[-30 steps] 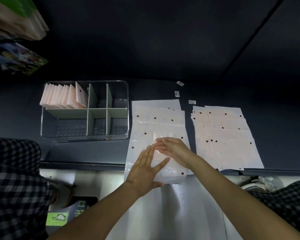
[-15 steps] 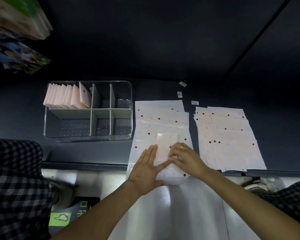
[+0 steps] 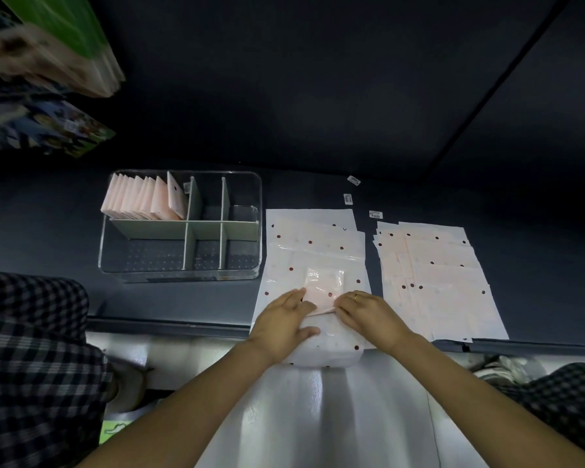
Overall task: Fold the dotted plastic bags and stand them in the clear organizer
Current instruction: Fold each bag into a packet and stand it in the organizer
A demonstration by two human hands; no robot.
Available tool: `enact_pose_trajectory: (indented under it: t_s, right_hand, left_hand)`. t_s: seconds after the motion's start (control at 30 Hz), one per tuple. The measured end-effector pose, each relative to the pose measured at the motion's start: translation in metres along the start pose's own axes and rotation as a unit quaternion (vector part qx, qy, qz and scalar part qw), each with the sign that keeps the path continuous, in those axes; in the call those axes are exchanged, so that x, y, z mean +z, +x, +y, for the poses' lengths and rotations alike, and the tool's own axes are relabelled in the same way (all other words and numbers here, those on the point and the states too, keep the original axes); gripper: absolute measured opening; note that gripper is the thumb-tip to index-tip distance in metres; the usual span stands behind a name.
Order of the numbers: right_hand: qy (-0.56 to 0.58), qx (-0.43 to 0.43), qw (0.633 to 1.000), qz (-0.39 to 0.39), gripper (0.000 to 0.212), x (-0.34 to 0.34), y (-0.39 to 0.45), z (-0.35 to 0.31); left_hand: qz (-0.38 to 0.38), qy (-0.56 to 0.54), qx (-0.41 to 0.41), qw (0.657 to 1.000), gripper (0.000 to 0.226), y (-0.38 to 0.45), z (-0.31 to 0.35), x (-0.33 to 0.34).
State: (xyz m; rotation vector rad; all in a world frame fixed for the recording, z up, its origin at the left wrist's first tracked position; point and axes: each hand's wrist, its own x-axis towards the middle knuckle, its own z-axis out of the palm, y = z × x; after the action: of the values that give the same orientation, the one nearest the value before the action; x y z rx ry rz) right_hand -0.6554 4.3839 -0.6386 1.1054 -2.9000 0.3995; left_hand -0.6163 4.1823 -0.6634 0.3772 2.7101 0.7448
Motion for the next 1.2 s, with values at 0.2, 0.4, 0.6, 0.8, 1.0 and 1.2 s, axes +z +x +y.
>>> enact_pose_trajectory:
  t_s: [0.2, 0.4, 0.6, 0.8, 1.0, 1.2]
  right_hand:
    - [0.14, 0.134, 0.98, 0.048, 0.015, -0.042, 0.021, -0.012]
    - [0.036, 0.131, 0.99, -0.022, 0.025, -0.088, 0.071, -0.047]
    - [0.214, 0.159, 0.963, -0.038, 0.022, -0.117, 0.134, -0.082]
    - [0.264, 0.19, 0.94, -0.106, 0.008, -0.109, 0.199, -0.1]
    - [0.421, 0.289, 0.859, -0.045, 0.013, -0.088, 0.266, -0.12]
    - [0.278, 0.27, 0.92, -0.064, 0.023, -0.053, 0.302, -0.142]
  left_hand:
    - [0.182, -0.201, -0.068, 0.96, 0.018, 0.011, 0.011, -0.046]
    - [0.196, -0.256, 0.023, 0.946, 0.007, 0.016, 0.012, -0.111]
    - [0.126, -0.267, -0.03, 0.955, 0.019, 0.004, -0.045, -0.169]
    - [0.285, -0.079, -0.178, 0.938, 0.014, -0.007, -0.105, -0.187]
    - [0.25, 0.017, -0.281, 0.926, 0.032, -0.006, -0.127, -0.177]
    - [0.319, 0.039, -0.267, 0.908, 0.036, -0.01, -0.137, -0.171]
